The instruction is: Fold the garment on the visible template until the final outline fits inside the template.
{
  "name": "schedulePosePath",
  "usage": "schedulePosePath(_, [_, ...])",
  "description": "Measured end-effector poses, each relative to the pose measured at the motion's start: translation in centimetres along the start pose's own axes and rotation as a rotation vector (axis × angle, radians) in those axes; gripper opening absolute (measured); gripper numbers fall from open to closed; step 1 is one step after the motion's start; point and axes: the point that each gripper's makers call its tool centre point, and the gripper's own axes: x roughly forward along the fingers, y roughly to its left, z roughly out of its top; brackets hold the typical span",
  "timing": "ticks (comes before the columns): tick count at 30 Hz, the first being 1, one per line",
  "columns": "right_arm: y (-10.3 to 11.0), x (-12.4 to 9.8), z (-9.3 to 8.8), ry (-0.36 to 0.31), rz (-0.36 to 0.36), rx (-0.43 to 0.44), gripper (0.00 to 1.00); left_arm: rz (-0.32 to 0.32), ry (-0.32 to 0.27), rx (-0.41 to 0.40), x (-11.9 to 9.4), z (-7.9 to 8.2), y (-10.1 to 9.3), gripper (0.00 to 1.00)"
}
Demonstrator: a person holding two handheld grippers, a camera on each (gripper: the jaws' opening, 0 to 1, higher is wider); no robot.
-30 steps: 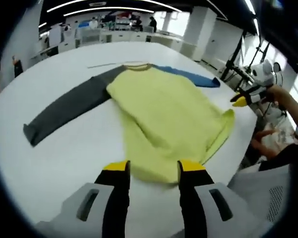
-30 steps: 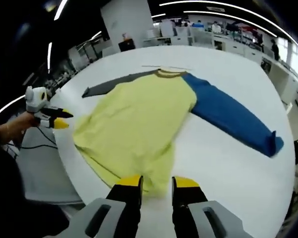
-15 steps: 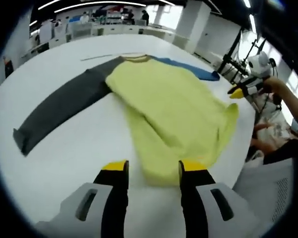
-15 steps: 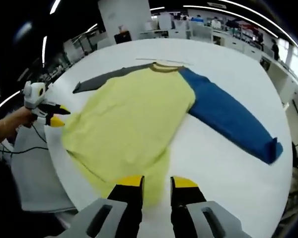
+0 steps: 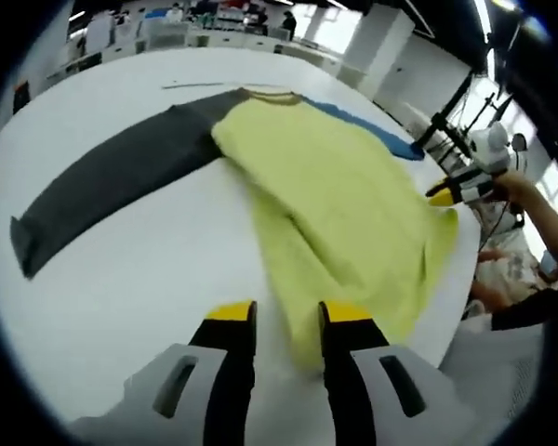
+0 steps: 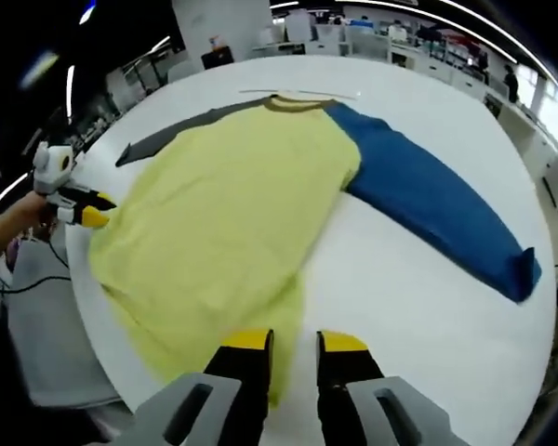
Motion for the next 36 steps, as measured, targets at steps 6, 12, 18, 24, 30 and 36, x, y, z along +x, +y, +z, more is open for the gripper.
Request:
schedulePosePath(6, [-0.2,-0.2,0.2,-0.018,-0.033,-0.008,0.07,0.026,0.039,0.032,0.3,-1.0,-0.1,0.02])
schedulePosePath(12, [-0.5,-0.1,0.2,-0.032,-0.063,-0.028,0.0,0.051,0.021,0.017,-0.1,-1.1,-0.2,0.0])
schedulePosePath(18, [-0.3,-0.6,0.0,-0.044,-0.035,0.02,0.0,0.064,-0.039,-0.019,-1.5,-0.3,-0.3,0.0])
schedulePosePath(24, [-0.5,-2.9,0.4,-0.105,-0.026,0.087,0.0,0.078,-0.113,-0.09,-3.5,0.3,-0.1,0.0])
schedulePosePath(30, [-0.5,-4.1,0.1,-0.125,-0.027,0.12,0.0,0.071,-0.143,-0.176,-4.6,-0.1,-0.6,0.0])
schedulePosePath(36, [-0.7,-3.4,-0.5,-0.109,-0.047,0.114,0.0,0.086,-0.134,-0.206,-4.1,-1.2,-0.6,0.0])
